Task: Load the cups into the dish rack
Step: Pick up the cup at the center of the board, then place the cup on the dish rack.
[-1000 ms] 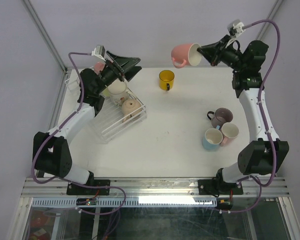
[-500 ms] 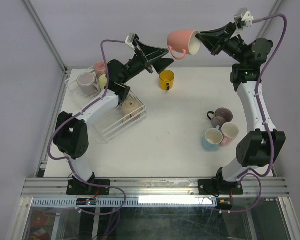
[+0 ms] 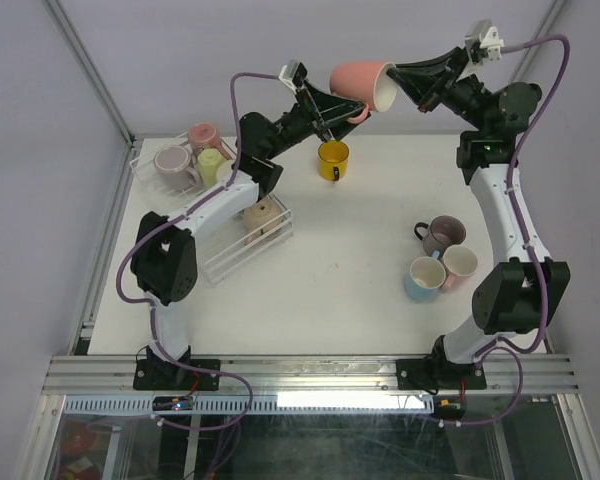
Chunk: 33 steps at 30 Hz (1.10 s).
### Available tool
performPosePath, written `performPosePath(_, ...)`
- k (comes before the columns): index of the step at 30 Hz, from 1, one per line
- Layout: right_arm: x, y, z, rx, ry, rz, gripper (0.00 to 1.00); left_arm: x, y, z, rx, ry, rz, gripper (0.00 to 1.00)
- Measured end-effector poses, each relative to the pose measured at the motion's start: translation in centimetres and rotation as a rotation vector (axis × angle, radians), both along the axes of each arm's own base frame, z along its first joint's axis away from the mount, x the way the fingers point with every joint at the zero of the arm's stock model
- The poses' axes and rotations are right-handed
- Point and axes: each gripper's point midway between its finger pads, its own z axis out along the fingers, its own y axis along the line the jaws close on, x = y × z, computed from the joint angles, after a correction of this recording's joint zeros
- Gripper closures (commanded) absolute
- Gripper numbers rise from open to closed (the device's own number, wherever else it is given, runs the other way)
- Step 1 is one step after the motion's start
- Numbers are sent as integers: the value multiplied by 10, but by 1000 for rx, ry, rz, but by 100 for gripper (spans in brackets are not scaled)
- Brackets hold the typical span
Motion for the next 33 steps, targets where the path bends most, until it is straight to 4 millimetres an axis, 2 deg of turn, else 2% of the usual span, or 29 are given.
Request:
performPosePath(3,6,-5,-2,12,3,-28,100,-2,-4,0,-2,11,-33,98)
performPosePath(8,6,-7,0,10,-28,-38,100,-3,-4,0,-16,28,-61,100)
performPosePath(10,5,-6,1,10,-37,-38,80,-4,-3,2,-21,22,-62,100)
performPosePath(12,3,-6,1,11,-38,-34,52,-4,-2,0,-26,14,-59,100)
performPosePath(13,0,-4,-1,10,-33,-23,42,-4,-1,-1,-31,8,-51,100)
performPosePath(15,-7,1,-3,5,-31,-2,27,-1,1,-9,-32,8,-41,100)
performPosePath(17,-14,4,-6,-5,-30,18,19,4,7,-20,-22,19,-18,100)
performPosePath(22,-27,8,-15,-29,-32,48,15,31,46,-56,36,80,109,100)
performPosePath(24,-29,8,-19,-36,-28,51,15,40,72,-64,64,96,179,100)
performPosePath(28,-31,8,-29,-48,-9,49,15,43,122,-60,117,85,312,100)
performPosePath(30,-32,8,-35,-54,6,45,15,38,149,-54,164,64,397,100)
performPosePath(33,-33,7,-46,-66,31,41,15,29,178,-44,247,28,509,100)
